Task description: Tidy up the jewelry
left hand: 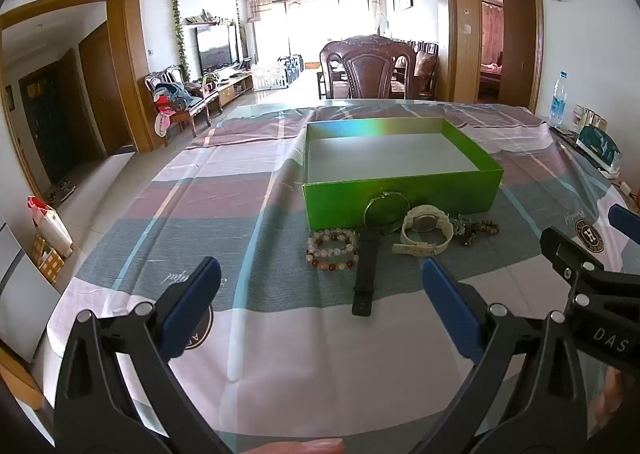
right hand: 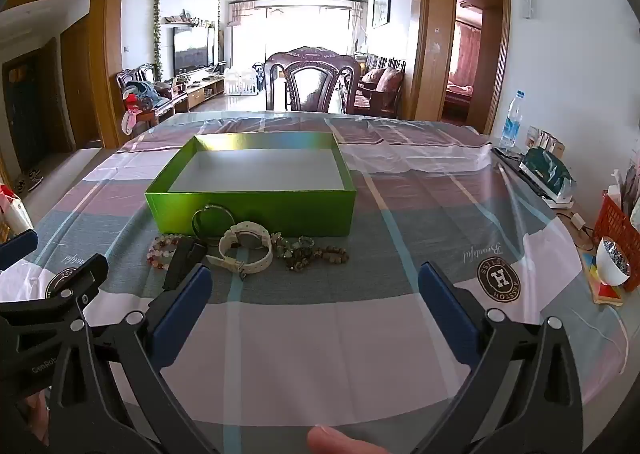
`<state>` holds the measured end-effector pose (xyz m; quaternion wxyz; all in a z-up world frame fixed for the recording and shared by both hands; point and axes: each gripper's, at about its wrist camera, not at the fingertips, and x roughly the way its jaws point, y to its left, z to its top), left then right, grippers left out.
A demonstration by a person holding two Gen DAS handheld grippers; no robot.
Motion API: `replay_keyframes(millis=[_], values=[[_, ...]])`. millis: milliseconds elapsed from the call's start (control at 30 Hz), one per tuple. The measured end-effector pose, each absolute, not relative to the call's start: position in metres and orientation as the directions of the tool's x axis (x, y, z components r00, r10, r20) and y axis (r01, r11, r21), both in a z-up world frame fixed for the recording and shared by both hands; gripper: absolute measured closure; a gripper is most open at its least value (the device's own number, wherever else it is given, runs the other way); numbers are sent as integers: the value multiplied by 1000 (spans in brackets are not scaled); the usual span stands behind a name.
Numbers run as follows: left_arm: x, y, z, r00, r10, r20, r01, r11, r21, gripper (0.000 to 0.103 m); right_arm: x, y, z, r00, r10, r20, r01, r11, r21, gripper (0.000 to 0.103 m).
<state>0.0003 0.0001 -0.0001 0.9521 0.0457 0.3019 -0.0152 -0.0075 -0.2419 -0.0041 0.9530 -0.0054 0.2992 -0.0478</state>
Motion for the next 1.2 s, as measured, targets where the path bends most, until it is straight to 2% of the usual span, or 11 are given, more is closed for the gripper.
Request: replay_keyframes(millis=[1200], values=[[1,1,-6,813,1,-582,56,995,81,4,-2,-239,-7,810,-90,-579,86,996,-35,2]])
